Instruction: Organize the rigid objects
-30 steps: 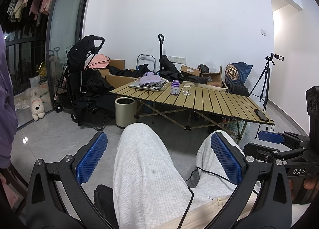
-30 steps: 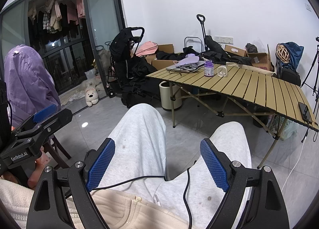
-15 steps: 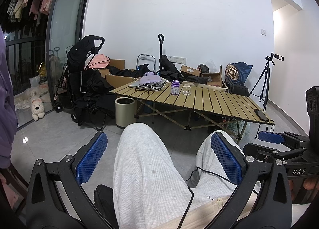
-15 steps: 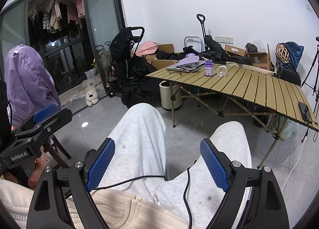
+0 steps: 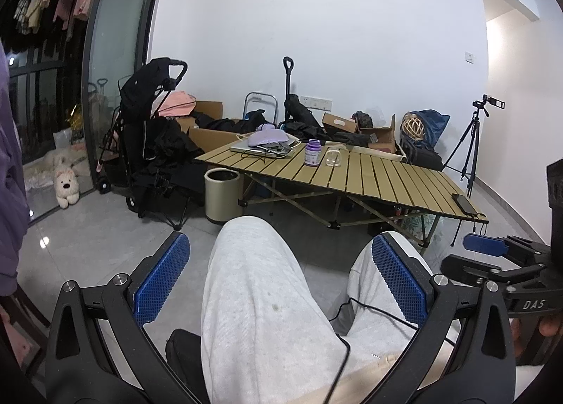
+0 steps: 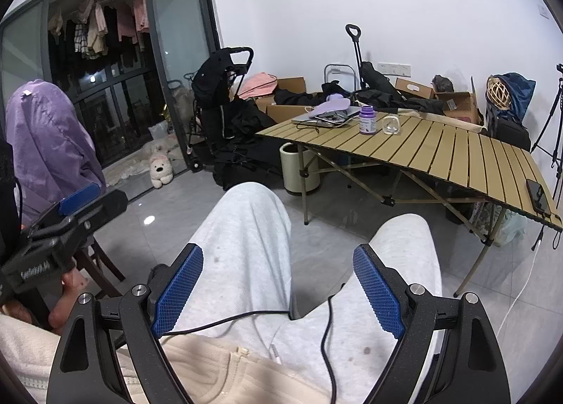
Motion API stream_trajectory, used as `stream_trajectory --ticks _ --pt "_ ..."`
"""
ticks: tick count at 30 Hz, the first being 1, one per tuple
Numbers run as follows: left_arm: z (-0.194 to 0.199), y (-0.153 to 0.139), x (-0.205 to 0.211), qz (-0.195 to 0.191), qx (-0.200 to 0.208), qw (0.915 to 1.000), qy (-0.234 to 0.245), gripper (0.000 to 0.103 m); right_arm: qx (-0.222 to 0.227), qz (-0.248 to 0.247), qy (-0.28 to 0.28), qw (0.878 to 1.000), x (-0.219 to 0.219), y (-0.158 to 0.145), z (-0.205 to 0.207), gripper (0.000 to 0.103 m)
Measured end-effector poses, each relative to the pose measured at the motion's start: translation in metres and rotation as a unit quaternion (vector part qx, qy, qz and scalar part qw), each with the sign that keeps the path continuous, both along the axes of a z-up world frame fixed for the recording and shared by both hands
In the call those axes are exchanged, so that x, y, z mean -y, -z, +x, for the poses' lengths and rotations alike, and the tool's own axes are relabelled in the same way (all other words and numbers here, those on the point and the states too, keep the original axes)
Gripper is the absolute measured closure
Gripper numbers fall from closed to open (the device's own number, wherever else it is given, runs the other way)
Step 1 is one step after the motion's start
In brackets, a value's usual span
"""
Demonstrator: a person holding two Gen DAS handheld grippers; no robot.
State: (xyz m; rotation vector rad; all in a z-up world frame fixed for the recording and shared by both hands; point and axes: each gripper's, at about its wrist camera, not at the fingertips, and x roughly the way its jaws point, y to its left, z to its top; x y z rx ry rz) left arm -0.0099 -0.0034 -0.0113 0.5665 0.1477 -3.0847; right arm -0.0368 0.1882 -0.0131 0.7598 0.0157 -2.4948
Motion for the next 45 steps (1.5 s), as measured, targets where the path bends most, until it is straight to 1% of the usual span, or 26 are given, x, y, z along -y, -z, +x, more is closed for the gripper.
stream_trajectory --ticks 3,4,7,8,12,15,18,20,23,25,28,29,30,31,32,33,34,35,37,38,40,41,44,45 --pt "-0.014 0.007 -0.003 -0.003 -0.001 1.0 -0.001 0.0 -0.003 0.002 0.006 1.0 -0.004 -0.004 -0.013 0.012" --pt "-0.028 -0.001 0.004 -0.007 -0.002 1.0 0.0 0.0 -0.006 0.003 0.007 1.0 -0.004 -0.007 -0.017 0.012" --pt "-0.059 -0.004 0.006 -0.026 -0.011 0.9996 -0.002 0.0 -0.014 0.002 0.004 1.0 -0.007 -0.014 -0.045 0.012" --pt "-0.074 -0.004 0.006 -0.031 -0.008 0.9995 -0.003 0.0 -0.016 -0.001 0.002 1.0 -0.007 -0.016 -0.055 0.012" --pt "-0.121 -0.006 0.01 -0.025 0.006 0.9997 0.005 0.0 -0.015 -0.002 0.005 1.0 -0.009 -0.017 -0.104 0.012" --pt "-0.157 -0.006 0.006 -0.021 0.013 0.9997 0.008 0.0 0.0 -0.004 0.022 1.0 -0.015 -0.014 -0.146 0.012" --pt "-0.197 -0.006 -0.004 -0.029 0.022 0.9991 0.019 0.0 0.014 -0.01 0.035 0.999 -0.025 -0.012 -0.186 0.012" --pt "-0.225 -0.003 -0.01 -0.03 0.031 0.9987 0.028 0.0 0.015 -0.005 0.04 0.999 -0.034 -0.015 -0.209 0.012" --pt "-0.275 0.002 -0.019 -0.021 0.045 0.9979 0.042 0.0 0.006 0.006 0.061 0.998 -0.047 -0.021 -0.247 0.012" --pt "-0.306 0.002 -0.025 -0.02 0.043 0.9979 0.043 0.0 0.01 0.011 0.079 0.997 -0.053 -0.02 -0.281 0.012" --pt "-0.366 0.002 -0.034 -0.017 0.046 0.9971 0.059 0.0 0.045 0.034 0.08 0.995 -0.053 -0.008 -0.348 0.012" --pt "-0.381 0.002 -0.036 -0.015 0.047 0.9967 0.064 0.0 0.056 0.031 0.075 0.995 -0.053 -0.004 -0.369 0.012" --pt "-0.406 0.003 -0.04 -0.014 0.05 0.9956 0.078 0.0 0.067 0.017 0.075 0.995 -0.054 -0.002 -0.394 0.012" --pt "-0.422 0.005 -0.042 -0.012 0.052 0.9949 0.086 0.0 0.072 0.002 0.074 0.995 -0.055 0.0 -0.413 0.012" --pt "-0.445 0.008 -0.044 -0.003 0.055 0.994 0.094 0.0 0.076 -0.019 0.069 0.995 -0.055 0.001 -0.437 0.012" --pt "-0.469 0.012 -0.044 0.014 0.06 0.9924 0.106 0.0 0.078 -0.036 0.075 0.994 -0.055 0.004 -0.465 0.012" --pt "-0.489 0.016 -0.043 0.028 0.069 0.9901 0.119 0.0 0.083 -0.044 0.077 0.993 -0.052 0.007 -0.492 0.012" --pt "-0.513 0.021 -0.045 0.032 0.083 0.989 0.118 0.0 0.089 -0.047 0.075 0.992 -0.049 0.01 -0.513 0.012" --pt "-0.548 0.032 -0.049 0.022 0.09 0.9901 0.106 0.0 0.091 -0.04 0.094 0.991 -0.041 0.02 -0.57 0.012" --pt "-0.568 0.038 -0.054 0.009 0.092 0.9904 0.103 0.0 0.091 -0.035 0.097 0.99 -0.036 0.025 -0.585 0.012" --pt "-0.59 0.047 -0.06 -0.006 0.097 0.9898 0.104 0.0 0.087 -0.01 0.109 0.99 -0.025 0.035 -0.631 0.012" --pt "-0.602 0.051 -0.063 -0.01 0.099 0.9897 0.103 0.0 0.093 0.0 0.109 0.99 -0.02 0.041 -0.652 0.012" --pt "-0.626 0.058 -0.06 0.0 0.11 0.9894 0.094 0.0 0.112 -0.003 0.122 0.986 -0.013 0.06 -0.709 0.012" --pt "-0.632 0.06 -0.059 0.006 0.115 0.989 0.093 0.0 0.119 0.002 0.13 0.984 -0.011 0.065 -0.72 0.012"
